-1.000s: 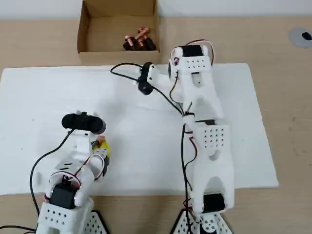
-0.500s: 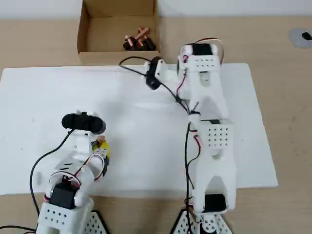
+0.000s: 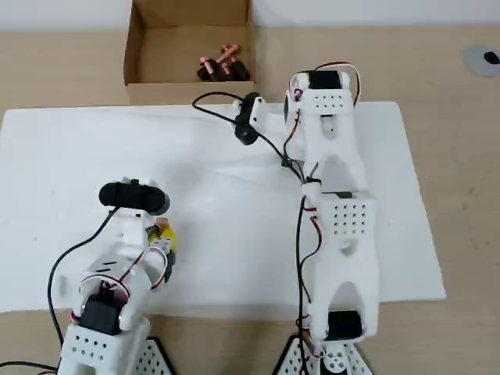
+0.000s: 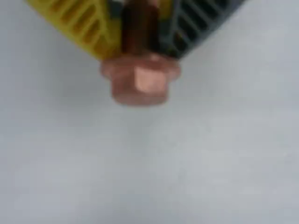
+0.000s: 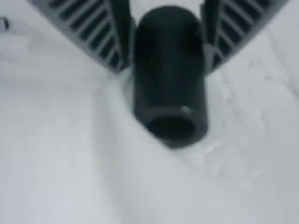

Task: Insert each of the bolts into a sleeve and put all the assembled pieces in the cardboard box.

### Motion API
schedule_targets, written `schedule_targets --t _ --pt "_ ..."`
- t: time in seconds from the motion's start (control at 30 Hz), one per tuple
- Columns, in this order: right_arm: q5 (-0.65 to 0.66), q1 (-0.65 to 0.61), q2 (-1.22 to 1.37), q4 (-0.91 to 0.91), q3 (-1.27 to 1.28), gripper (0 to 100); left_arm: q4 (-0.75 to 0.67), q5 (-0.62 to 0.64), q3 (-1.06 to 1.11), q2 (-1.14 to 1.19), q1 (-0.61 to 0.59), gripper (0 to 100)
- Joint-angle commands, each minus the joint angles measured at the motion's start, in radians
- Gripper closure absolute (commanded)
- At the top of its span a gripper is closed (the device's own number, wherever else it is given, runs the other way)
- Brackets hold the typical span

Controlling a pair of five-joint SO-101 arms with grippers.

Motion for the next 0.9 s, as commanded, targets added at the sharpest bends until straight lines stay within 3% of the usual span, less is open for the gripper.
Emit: schedule_targets --t 0.0,0.13,0.2,0.5,0.87 --pt "0.005 0.015 0.001 0.017 -0.001 96.0 -0.006 0.000 -0.011 -0.007 -0.012 99" --pt "-0.014 0.015 -0.001 0.017 -0.005 74.7 -0.006 0.000 -0.011 -0.007 -0.012 99" --pt "-0.014 0.010 -0.010 0.018 -0.007 69.6 -0.006 -0.002 -0.011 -0.007 -0.012 99" --pt "-0.014 -0.004 -0.185 0.018 0.008 68.8 -0.006 -0.054 -0.011 -0.007 -0.012 99" --pt "-0.011 -0.056 -0.300 0.012 0.236 69.1 -0.006 -0.054 -0.011 -0.007 -0.012 99"
